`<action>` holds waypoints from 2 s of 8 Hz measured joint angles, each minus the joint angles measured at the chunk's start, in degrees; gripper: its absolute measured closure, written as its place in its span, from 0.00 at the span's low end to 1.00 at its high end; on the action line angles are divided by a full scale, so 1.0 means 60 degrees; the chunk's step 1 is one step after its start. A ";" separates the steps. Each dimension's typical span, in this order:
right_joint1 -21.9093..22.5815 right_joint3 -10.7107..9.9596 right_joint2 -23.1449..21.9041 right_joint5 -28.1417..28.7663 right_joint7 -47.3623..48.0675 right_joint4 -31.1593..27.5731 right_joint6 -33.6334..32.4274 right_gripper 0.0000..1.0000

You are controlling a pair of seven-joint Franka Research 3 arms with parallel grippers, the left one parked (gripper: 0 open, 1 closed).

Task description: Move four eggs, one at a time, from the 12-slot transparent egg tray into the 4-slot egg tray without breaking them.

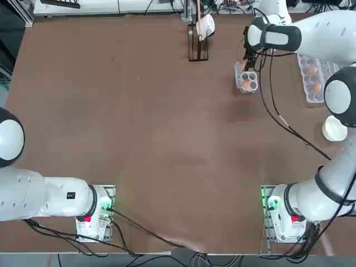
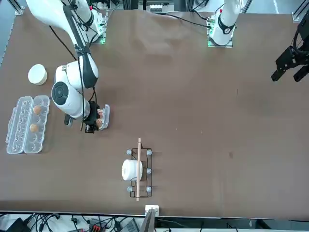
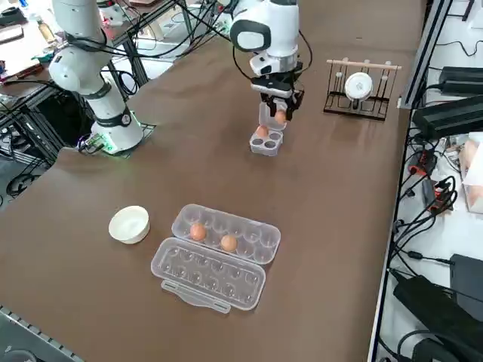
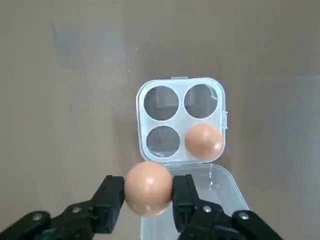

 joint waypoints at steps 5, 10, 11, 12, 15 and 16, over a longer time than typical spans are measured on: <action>0.0001 -0.0078 0.0198 -0.0003 0.0004 -0.0558 0.0710 0.44; 0.0001 -0.0182 0.0211 -0.0010 0.0014 -0.0702 0.0771 0.44; 0.0001 -0.0197 0.0214 -0.0029 0.0046 -0.0710 0.0778 0.44; 0.0001 -0.0203 0.0222 -0.0088 0.0125 -0.0713 0.0789 0.44; 0.0006 -0.0203 0.0243 -0.0185 0.0310 -0.0722 0.0804 0.27; 0.0007 -0.0203 0.0253 -0.0207 0.0326 -0.0723 0.0804 0.11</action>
